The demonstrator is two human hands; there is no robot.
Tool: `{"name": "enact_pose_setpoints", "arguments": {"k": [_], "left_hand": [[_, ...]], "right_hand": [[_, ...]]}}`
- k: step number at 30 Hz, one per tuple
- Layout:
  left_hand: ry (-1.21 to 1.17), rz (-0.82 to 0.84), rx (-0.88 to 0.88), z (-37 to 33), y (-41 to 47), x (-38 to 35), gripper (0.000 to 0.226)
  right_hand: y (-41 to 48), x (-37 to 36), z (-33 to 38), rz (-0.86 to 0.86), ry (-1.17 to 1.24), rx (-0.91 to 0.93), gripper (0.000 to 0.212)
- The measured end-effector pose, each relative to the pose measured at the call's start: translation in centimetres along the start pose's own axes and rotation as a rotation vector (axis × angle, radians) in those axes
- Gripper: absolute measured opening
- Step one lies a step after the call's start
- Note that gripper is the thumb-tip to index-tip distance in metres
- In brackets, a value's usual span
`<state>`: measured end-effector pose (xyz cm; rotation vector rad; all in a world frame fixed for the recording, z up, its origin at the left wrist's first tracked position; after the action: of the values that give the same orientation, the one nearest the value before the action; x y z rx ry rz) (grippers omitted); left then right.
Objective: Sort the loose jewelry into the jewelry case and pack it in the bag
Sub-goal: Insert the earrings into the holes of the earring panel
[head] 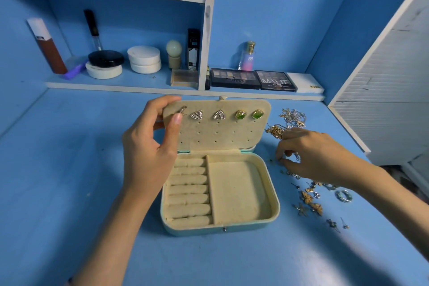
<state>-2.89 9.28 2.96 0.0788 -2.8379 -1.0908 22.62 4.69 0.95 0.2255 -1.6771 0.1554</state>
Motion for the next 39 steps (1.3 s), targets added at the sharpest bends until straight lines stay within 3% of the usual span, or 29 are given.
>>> {"name": "enact_pose_setpoints", "arguments": {"k": [9,27,39], "left_hand": [[0.004,-0.006,-0.004,0.03,-0.02,0.02,0.022],[0.01,0.0,-0.01,0.04,0.01,0.0,0.022],[0.015,-0.001,-0.012,0.12,0.01,-0.02,0.021]], "right_hand": [[-0.08,0.2,0.18,-0.056,-0.006,0.008,0.005],[-0.08,-0.72,-0.09,0.044,0.044,-0.052,0.009],[-0.33,-0.46,0.12,-0.032,-0.014,-0.025,0.007]]}}
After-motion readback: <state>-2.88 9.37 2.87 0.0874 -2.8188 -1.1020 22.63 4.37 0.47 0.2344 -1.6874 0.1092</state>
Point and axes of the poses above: each hand's wrist, its own y-axis towards the middle knuckle, its own x-axis out of the back of the hand, z = x × y, the point moved 8 cm from there along y, towards the middle knuckle, and after that the axes turned 8 degrees about -y, right-handed, at the moved point
